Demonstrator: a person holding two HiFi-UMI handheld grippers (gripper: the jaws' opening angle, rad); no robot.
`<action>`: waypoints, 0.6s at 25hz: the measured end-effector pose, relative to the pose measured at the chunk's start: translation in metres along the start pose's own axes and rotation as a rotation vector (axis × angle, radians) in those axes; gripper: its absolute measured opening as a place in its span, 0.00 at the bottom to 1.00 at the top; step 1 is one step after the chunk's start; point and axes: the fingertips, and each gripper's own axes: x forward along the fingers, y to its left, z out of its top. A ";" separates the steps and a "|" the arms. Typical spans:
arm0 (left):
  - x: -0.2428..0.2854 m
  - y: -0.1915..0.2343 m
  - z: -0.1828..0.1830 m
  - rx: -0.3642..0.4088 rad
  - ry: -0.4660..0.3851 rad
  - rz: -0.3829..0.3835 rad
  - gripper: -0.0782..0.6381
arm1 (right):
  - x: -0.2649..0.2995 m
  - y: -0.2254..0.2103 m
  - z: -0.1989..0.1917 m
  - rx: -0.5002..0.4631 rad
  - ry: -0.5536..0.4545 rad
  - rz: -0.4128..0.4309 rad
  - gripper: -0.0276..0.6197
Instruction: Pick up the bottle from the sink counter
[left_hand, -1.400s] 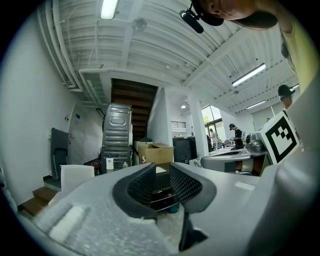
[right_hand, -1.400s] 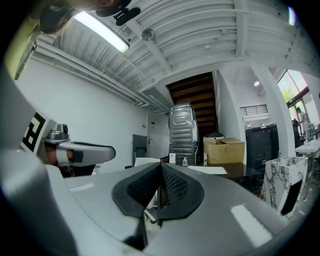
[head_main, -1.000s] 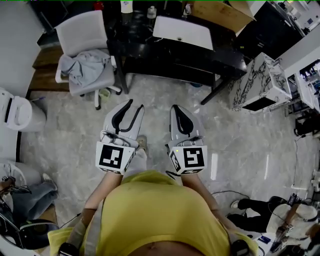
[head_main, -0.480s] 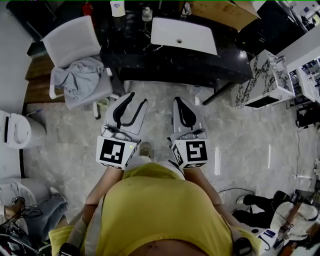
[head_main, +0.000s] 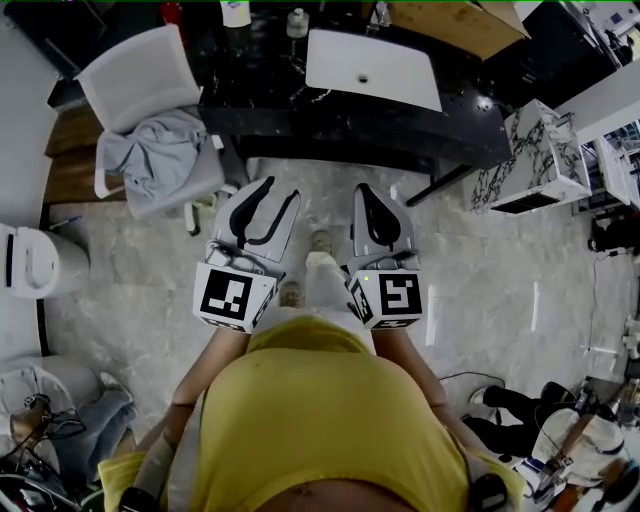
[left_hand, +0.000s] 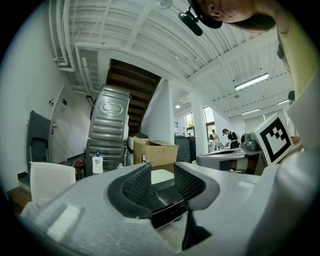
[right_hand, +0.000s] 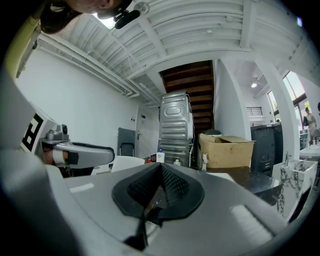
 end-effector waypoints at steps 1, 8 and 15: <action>0.002 0.002 -0.001 0.004 0.000 0.001 0.31 | 0.004 -0.002 -0.001 0.003 -0.003 0.000 0.04; 0.036 0.025 -0.002 0.037 -0.011 0.018 0.32 | 0.048 -0.014 0.001 0.001 -0.041 0.027 0.04; 0.106 0.066 -0.008 0.044 -0.018 0.046 0.34 | 0.127 -0.047 -0.002 -0.009 -0.058 0.076 0.04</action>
